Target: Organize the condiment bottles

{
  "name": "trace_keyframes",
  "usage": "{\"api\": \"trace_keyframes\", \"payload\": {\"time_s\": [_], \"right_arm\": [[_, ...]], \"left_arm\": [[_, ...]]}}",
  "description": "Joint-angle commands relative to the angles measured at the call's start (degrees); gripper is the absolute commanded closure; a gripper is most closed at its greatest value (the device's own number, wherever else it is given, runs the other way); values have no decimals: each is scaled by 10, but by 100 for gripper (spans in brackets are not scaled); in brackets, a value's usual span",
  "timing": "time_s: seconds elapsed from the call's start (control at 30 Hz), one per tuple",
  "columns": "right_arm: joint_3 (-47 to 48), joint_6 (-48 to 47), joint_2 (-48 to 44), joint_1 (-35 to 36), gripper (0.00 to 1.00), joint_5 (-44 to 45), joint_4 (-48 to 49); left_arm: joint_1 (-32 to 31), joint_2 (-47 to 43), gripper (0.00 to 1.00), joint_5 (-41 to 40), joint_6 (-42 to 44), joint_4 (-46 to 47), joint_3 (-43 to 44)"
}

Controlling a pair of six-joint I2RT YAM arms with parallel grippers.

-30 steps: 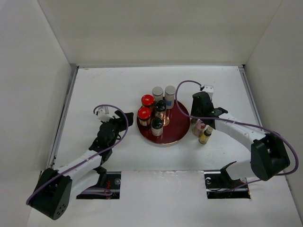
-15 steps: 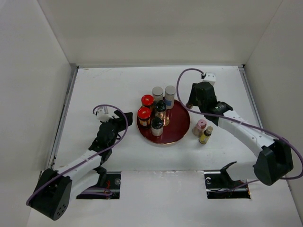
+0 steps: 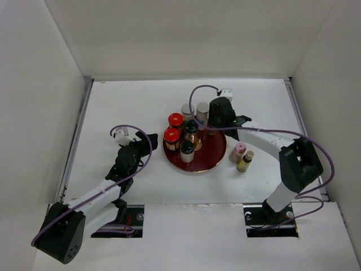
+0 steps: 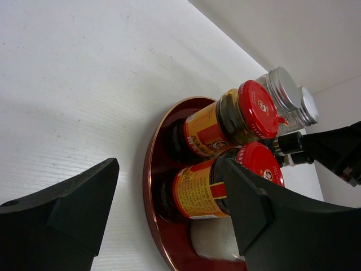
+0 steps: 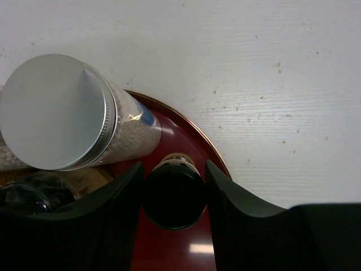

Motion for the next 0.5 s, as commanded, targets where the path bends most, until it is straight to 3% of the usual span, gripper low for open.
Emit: {"api": "trace_keyframes", "payload": {"time_s": [0.0,0.17,0.27,0.4,0.47], "right_arm": [[35,-3,0,16,52,0,29],[27,-4,-13,24,32,6,26],[17,-3,-35,26,26,7,22],[-20,0,-115,39,26,33,-7],[-50,1,-173,42,34,53,-31]], "left_arm": [[1,-4,27,-4,2,18,-3],[2,0,27,-5,-1,21,-3],[1,0,27,-2,0,16,-1],[3,0,27,-2,-2,16,-1],[3,-10,27,2,-2,14,-4]]}}
